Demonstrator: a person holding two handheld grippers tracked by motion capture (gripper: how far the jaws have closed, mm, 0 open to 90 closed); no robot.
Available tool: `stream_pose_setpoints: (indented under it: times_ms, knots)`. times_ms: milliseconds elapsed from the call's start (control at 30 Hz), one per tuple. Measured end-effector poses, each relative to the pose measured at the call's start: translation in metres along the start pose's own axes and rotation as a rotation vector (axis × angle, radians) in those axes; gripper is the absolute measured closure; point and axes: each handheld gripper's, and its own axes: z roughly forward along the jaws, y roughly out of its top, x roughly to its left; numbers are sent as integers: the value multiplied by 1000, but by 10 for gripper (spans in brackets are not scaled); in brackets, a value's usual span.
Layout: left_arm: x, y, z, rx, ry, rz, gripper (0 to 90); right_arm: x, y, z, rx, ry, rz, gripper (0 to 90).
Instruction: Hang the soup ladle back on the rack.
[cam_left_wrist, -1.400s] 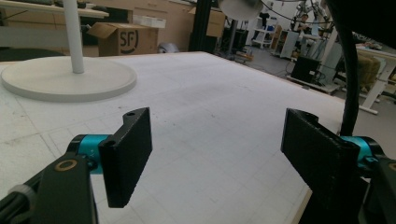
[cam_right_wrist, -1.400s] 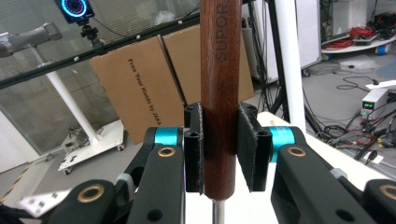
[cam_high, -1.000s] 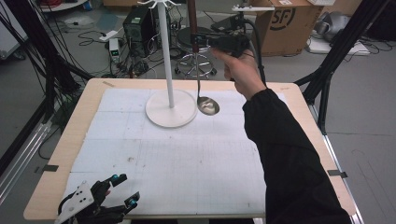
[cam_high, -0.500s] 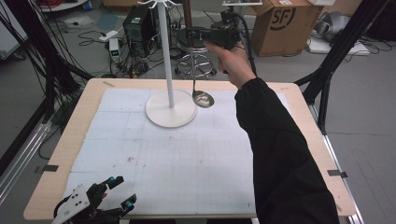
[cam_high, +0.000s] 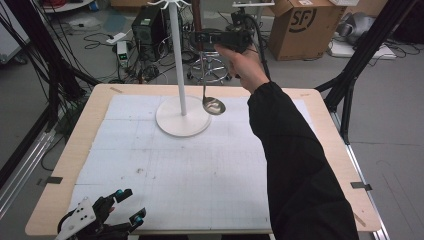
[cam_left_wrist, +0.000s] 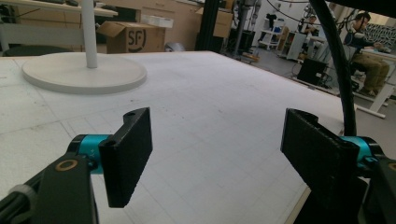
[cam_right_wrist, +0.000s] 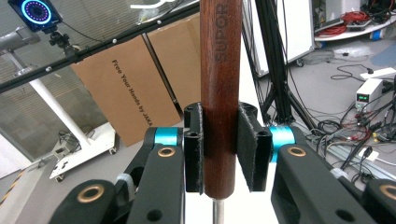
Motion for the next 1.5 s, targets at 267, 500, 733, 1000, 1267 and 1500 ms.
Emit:
stream_pose_setpoints:
  times_ms: [267, 500, 733, 1000, 1267, 1500]
  knots:
    - [0, 0, -2, -7, 5, -5, 255, 0, 0, 14, 13, 11, 4, 742]
    - [1, -1, -5, -5, 14, 2, 255, 0, 1, 23, 6, 18, 3, 742]
    - [0, -1, -7, -7, 18, -4, 255, -2, -3, 27, 8, 7, -25, 738]
    - [-1, -1, -8, -6, 22, 1, 255, 3, -6, 30, 5, -40, -82, 734]
    - [0, -3, -7, 3, 19, -4, 255, -2, -10, 33, 12, -101, -45, 506]
    - [1, -2, -5, 8, -20, -52, 255, -4, -36, 18, 25, -58, 49, 317]
